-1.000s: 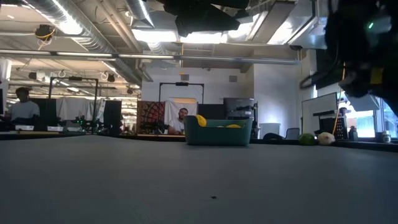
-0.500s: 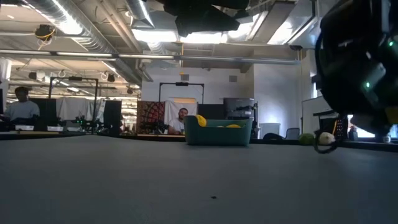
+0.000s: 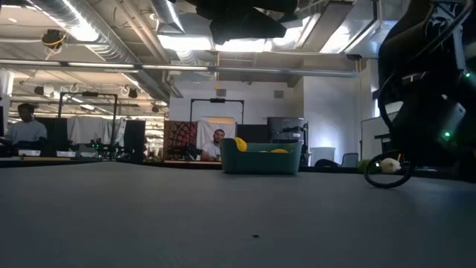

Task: Sort produce into baskets
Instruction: Put the white garlic into the blue bin

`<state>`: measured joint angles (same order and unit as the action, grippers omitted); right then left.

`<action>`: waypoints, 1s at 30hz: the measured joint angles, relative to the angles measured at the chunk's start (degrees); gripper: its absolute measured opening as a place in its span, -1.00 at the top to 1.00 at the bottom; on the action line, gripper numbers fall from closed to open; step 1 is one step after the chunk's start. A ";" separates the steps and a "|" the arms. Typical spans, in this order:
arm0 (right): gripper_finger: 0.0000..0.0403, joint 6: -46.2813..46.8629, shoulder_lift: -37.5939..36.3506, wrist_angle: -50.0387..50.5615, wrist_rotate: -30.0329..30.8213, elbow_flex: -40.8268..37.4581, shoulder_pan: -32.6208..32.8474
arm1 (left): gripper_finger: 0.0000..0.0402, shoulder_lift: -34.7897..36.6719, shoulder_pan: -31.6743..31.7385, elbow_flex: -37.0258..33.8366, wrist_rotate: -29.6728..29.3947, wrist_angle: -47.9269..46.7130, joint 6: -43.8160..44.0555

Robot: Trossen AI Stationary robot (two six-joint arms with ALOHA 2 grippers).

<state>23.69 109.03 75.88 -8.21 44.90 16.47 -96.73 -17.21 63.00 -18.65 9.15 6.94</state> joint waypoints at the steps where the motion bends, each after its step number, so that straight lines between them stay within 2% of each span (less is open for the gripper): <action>1: -0.37 -0.02 0.00 0.00 0.02 -0.07 0.00 | -0.24 0.00 0.02 0.00 -0.01 0.00 0.00; 9: 0.26 -0.05 0.00 0.25 0.11 -0.74 0.00 | -0.24 0.00 0.01 0.00 0.00 0.01 -0.21; 11: 0.37 -0.07 -0.02 0.33 0.11 -0.74 0.00 | -0.24 0.00 0.02 0.00 -0.01 0.02 -0.22; 15: 0.40 -0.14 -0.15 0.55 0.65 -0.62 0.02 | -0.24 0.00 0.00 0.00 0.01 0.02 -0.22; 23: 0.39 0.00 -0.81 5.00 6.13 3.09 0.07 | -0.24 0.00 0.00 0.00 -0.01 0.02 -0.24; 30: 0.38 3.00 -8.59 5.12 9.74 5.45 0.07 | -0.24 0.00 0.03 0.00 0.00 -0.02 -0.26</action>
<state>26.69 100.44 81.01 1.54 50.35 16.53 -96.73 -17.18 63.00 -18.65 9.13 6.68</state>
